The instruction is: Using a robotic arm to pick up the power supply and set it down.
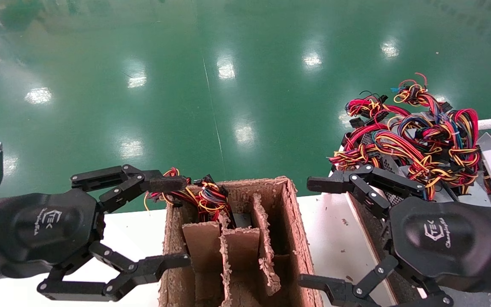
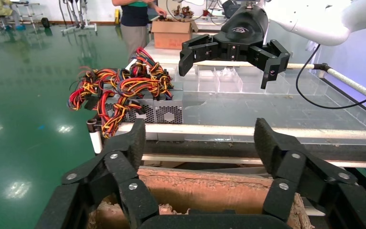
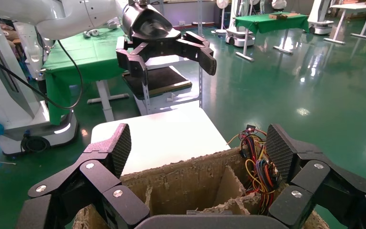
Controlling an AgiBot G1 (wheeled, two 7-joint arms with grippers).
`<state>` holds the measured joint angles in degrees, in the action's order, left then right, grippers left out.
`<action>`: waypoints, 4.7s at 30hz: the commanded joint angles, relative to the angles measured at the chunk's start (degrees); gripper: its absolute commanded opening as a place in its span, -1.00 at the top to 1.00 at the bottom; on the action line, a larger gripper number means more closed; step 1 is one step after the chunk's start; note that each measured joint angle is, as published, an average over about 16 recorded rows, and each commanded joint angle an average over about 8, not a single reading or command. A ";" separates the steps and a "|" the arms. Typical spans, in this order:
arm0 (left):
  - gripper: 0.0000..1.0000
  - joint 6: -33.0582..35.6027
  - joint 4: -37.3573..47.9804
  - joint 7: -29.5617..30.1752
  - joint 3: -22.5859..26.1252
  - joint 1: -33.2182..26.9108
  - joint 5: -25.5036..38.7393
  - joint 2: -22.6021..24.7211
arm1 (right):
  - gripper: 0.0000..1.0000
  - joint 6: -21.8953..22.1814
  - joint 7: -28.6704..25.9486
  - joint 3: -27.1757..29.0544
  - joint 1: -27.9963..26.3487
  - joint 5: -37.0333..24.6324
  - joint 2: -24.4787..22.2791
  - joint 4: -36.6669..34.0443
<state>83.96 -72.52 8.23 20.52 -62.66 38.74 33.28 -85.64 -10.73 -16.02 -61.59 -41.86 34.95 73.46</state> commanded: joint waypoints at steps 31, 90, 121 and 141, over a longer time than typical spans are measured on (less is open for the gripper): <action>1.00 0.01 0.02 -0.01 0.01 -0.01 0.00 0.00 | -1.00 2.18 -0.27 -2.25 -1.41 -4.41 2.40 -2.41; -1.00 -0.01 0.02 -0.03 0.05 -0.02 -0.03 -0.01 | 1.00 20.08 14.07 -17.57 -16.74 -33.10 34.19 -32.12; -1.00 -0.01 0.02 -0.04 0.07 -0.03 -0.04 -0.02 | 1.00 14.36 6.88 -6.14 -18.31 -17.30 20.10 -17.81; -1.00 -0.02 0.02 -0.04 0.08 -0.03 -0.05 -0.02 | 1.00 21.88 -0.76 1.78 -35.85 -20.65 0.35 -16.77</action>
<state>83.94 -72.51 8.18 20.60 -62.69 38.69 33.25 -63.69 -11.61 -14.66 -97.06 -63.17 35.38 56.96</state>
